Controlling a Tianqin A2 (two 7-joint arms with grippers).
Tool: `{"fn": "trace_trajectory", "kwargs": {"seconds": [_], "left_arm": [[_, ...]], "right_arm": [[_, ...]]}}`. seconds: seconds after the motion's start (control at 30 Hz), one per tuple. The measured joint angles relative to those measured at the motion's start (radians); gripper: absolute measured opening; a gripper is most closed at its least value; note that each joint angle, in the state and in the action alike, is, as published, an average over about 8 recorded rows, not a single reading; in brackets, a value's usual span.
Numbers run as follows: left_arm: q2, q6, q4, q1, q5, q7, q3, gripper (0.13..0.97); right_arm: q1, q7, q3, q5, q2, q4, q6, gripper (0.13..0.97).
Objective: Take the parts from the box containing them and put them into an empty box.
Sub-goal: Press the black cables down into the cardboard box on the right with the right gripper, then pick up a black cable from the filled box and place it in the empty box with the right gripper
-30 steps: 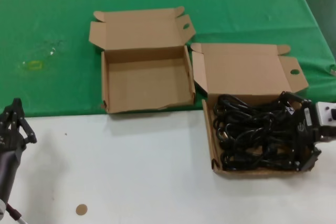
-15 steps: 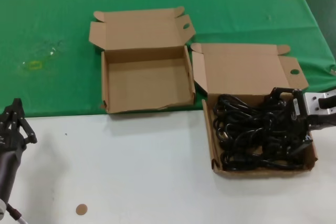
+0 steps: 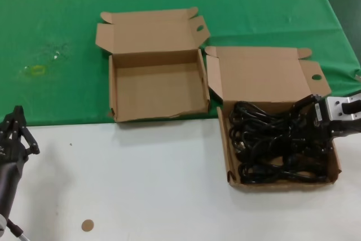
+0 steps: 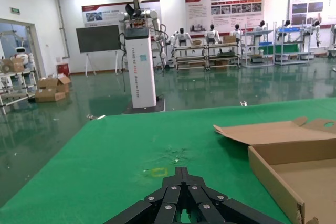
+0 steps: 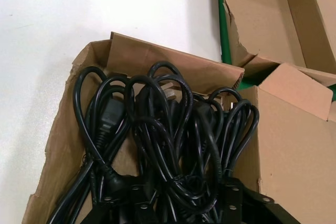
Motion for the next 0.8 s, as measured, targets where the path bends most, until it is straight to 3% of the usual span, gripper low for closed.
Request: {"fn": "trace_trajectory", "kwargs": {"seconds": [0.1, 0.23, 0.5, 0.8], "left_arm": [[0.000, 0.000, 0.000, 0.000, 0.000, 0.000, 0.000, 0.144], [0.000, 0.000, 0.000, 0.000, 0.000, 0.000, 0.000, 0.144], [0.000, 0.000, 0.000, 0.000, 0.000, 0.000, 0.000, 0.144], [0.000, 0.000, 0.000, 0.000, 0.000, 0.000, 0.000, 0.144]], "right_arm": [[-0.003, 0.001, 0.005, -0.003, 0.000, 0.002, -0.002, 0.438], [-0.008, 0.009, 0.011, -0.004, 0.005, 0.012, -0.009, 0.438], [-0.007, 0.051, 0.020, -0.006, 0.027, 0.052, -0.053, 0.280], [0.049, 0.131, 0.021, -0.002, 0.036, 0.090, -0.143, 0.250]]}}
